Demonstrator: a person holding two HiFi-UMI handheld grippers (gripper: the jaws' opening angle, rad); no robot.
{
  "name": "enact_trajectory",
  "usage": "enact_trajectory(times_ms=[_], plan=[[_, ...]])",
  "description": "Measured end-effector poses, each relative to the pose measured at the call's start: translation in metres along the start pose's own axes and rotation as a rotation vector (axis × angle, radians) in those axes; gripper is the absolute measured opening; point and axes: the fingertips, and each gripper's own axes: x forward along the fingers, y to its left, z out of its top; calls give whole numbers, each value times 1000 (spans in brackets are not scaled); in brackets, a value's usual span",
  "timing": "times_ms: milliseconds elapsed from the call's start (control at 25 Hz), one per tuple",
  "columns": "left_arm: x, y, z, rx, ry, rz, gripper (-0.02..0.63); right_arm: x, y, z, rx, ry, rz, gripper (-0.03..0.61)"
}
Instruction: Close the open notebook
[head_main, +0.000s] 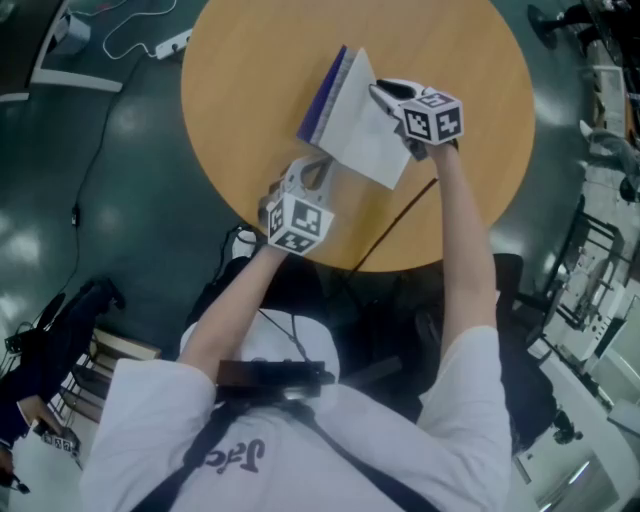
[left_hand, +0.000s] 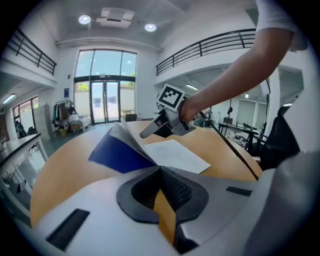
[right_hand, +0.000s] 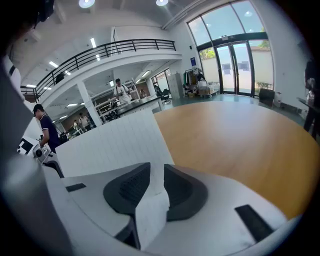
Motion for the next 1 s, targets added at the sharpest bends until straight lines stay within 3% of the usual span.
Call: enact_trajectory(times_ms=[280, 720, 840, 1000], plan=[[6, -25, 4, 172, 24, -58, 10, -42, 5, -23, 151, -119, -15, 104], [19, -59, 15, 645, 162, -119, 10, -126, -7, -76, 287, -283, -178, 104], [24, -63, 21, 751, 189, -137, 11, -137, 1, -85, 303, -298, -174, 104], [34, -68, 29, 833, 199, -174, 11, -137, 11, -95, 307, -290, -155, 104]])
